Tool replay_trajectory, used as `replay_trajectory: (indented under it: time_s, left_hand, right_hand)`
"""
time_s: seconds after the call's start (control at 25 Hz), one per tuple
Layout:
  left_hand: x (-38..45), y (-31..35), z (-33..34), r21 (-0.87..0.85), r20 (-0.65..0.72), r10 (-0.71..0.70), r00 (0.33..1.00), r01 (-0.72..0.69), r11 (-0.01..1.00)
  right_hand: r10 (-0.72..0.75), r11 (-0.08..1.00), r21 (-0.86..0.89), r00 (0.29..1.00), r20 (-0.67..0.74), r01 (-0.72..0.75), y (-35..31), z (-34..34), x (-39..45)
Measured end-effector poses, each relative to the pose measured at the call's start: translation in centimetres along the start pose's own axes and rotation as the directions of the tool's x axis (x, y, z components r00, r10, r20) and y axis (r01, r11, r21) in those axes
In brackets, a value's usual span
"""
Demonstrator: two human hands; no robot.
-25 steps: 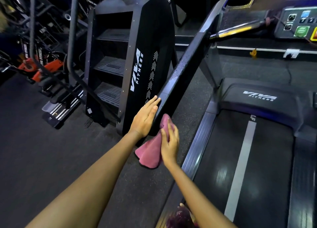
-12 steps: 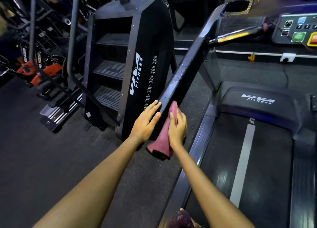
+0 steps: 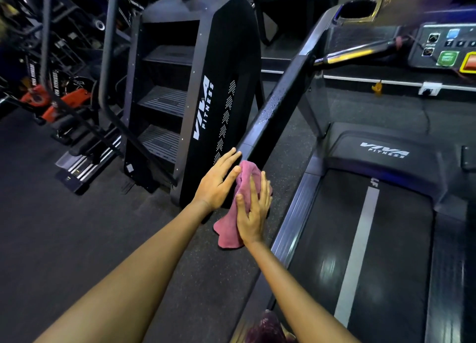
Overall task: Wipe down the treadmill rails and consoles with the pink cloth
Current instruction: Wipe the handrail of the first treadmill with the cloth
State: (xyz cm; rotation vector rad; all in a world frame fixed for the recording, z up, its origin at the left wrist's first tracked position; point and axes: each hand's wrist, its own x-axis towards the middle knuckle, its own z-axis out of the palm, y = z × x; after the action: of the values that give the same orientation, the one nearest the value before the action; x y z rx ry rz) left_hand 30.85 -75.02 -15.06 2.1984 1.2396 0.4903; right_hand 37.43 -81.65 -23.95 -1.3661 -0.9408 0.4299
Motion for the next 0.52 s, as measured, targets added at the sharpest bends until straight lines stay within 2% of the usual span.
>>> replay_trajectory:
  time_s: [0.12,0.28,0.52]
  left_hand:
    - [0.1,0.1,0.0,-0.010,-0.004,0.009,1.000,-0.009,1.000]
    - [0.0,0.1,0.1,-0.023,-0.007,-0.022,1.000,0.022,0.999]
    - [0.1,0.0,-0.1,-0.007,0.001,-0.001,1.000,0.001,1.000]
  right_hand:
    - [0.123,0.992,0.037,0.992,0.001,-0.123,0.4,0.2,0.8]
    - [0.335,0.940,0.074,0.942,-0.031,-0.332,0.9,-0.2,6.3]
    - [0.281,0.960,-0.002,0.960,-0.002,-0.281,0.8,0.1,1.6]
